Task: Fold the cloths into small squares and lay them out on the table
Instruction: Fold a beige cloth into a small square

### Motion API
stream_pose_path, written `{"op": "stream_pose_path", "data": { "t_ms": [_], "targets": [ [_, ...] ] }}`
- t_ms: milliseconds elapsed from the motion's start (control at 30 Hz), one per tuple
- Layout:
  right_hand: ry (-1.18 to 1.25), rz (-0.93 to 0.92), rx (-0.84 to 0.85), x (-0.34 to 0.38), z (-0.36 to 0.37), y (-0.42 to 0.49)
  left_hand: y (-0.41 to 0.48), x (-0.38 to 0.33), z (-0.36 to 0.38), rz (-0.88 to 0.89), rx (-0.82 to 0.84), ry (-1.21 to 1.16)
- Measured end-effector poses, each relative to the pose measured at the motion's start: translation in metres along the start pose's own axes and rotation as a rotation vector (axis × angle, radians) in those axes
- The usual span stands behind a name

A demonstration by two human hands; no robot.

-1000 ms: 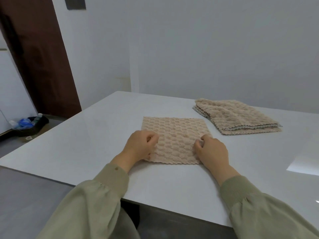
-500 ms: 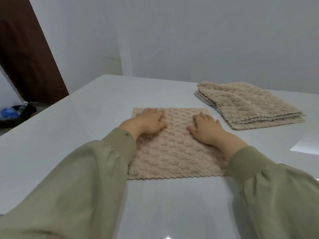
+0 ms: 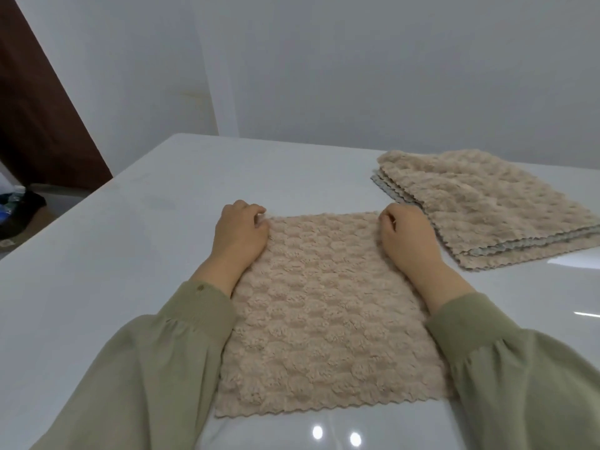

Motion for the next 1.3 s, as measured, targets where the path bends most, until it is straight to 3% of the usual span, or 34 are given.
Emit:
{"op": "stream_pose_path", "data": {
  "t_ms": [100, 267, 500, 667, 833, 967, 1133, 1233, 1300],
  "targets": [
    [-0.008, -0.009, 0.001, -0.008, 0.001, 0.001, 0.004, 0.003, 0.0, -0.041, -0.024, 0.046],
    [-0.191, 0.079, 0.237, -0.012, 0.015, 0.004, 0.004, 0.0, -0.002, -0.085, 0.015, 0.111],
    [-0.143, 0.039, 0.086, -0.011, 0.009, 0.006, -0.004, -0.002, -0.008, -0.095, 0.016, -0.246],
    [-0.105, 0.058, -0.028, -0.014, 0.003, 0.006, -0.01, 0.001, -0.013, -0.171, -0.124, -0.313],
    [-0.058, 0.079, -0.132, -0.014, -0.01, 0.004, -0.012, 0.004, -0.02, -0.207, -0.247, -0.203],
    [-0.073, 0.13, -0.083, -0.014, -0.016, 0.004, -0.017, -0.001, -0.022, -0.25, -0.26, -0.298],
    [0.223, 0.25, -0.05, -0.011, -0.022, 0.001, -0.036, -0.013, -0.028, -0.214, -0.268, -0.6],
    [0.513, 0.247, -0.235, 0.001, -0.043, -0.009, -0.058, -0.024, -0.041, -0.078, -0.382, -0.628],
    [0.539, 0.206, -0.295, 0.011, -0.053, -0.022, -0.071, -0.03, -0.045, -0.034, -0.391, -0.651]
  ]
}}
Point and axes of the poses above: each hand's wrist, its own y-axis towards the middle knuckle, its own z-axis out of the palm, x = y × z, the point moved 3 cm from there along y, towards the middle knuckle, and after that the axes turned 1 degree about x, right-handed, at the moved point
